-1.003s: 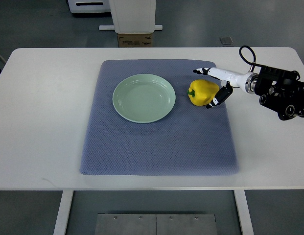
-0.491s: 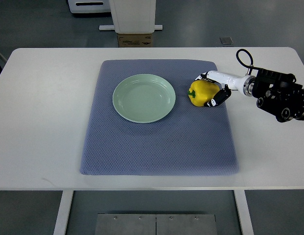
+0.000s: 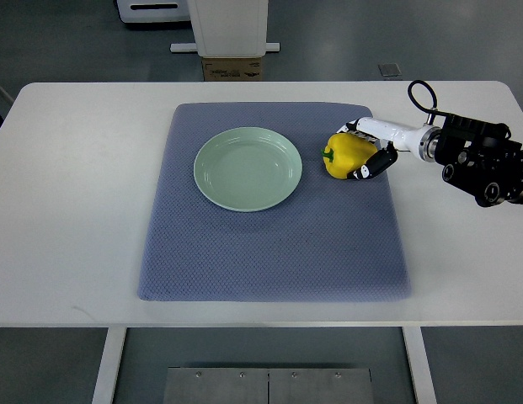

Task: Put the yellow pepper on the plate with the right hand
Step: 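Close the right hand fingers around the yellow pepper, then lift the pepper and carry it over the green plate, then lower the pepper onto the plate and open the right hand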

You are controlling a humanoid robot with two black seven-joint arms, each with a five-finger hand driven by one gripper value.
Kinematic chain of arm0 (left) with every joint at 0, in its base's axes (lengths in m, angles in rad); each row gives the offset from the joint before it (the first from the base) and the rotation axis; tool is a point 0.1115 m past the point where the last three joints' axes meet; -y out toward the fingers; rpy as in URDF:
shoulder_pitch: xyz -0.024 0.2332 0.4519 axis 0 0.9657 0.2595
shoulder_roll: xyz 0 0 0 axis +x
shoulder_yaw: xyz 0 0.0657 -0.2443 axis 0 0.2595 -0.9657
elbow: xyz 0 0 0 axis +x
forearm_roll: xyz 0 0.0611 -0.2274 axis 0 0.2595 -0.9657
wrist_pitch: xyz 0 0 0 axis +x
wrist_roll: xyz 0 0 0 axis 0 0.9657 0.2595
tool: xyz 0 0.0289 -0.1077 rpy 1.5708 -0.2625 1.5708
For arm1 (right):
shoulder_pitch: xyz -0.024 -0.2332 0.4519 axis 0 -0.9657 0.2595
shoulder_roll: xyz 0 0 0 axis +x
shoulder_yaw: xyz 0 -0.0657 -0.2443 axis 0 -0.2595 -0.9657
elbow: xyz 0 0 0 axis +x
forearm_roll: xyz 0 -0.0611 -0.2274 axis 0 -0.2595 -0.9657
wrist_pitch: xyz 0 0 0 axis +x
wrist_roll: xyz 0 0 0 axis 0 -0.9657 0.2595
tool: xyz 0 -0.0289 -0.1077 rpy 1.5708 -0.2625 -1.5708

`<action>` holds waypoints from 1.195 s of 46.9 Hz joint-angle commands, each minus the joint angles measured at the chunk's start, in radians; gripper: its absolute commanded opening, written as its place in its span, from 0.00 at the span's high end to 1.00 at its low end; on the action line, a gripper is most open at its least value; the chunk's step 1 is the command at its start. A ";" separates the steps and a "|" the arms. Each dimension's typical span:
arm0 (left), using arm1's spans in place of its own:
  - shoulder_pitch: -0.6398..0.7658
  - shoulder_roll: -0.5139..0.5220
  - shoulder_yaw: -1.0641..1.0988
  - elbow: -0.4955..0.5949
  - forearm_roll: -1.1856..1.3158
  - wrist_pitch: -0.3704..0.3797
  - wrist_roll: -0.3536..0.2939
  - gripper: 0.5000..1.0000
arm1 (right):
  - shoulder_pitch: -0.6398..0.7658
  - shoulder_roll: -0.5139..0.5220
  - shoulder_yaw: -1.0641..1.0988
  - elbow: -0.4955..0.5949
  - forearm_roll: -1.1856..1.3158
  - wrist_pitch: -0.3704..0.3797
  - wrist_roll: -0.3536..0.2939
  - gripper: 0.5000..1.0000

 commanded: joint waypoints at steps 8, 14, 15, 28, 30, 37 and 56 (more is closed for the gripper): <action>0.000 0.000 0.000 0.001 0.000 -0.001 0.000 0.00 | 0.031 0.000 0.013 0.002 0.010 0.000 -0.001 1.00; 0.000 0.000 0.000 0.001 0.000 0.001 0.000 0.00 | 0.045 0.021 0.030 0.005 0.010 0.000 -0.003 1.00; 0.000 0.000 0.000 0.001 0.000 -0.001 0.000 0.00 | 0.050 0.032 0.032 0.005 0.010 0.000 -0.003 1.00; 0.000 0.000 0.000 0.001 0.000 -0.001 0.000 0.00 | 0.068 0.139 0.076 0.005 0.011 0.001 -0.014 1.00; 0.000 0.000 0.000 0.001 0.000 -0.001 0.000 0.00 | 0.076 0.156 0.076 0.003 0.011 0.001 -0.015 1.00; 0.000 0.000 0.000 -0.001 0.000 -0.001 0.000 0.00 | 0.079 0.198 0.076 0.003 0.011 0.001 -0.023 1.00; 0.000 0.000 0.000 -0.001 0.000 -0.001 0.000 0.00 | 0.036 0.198 0.188 0.005 0.013 -0.002 -0.034 0.00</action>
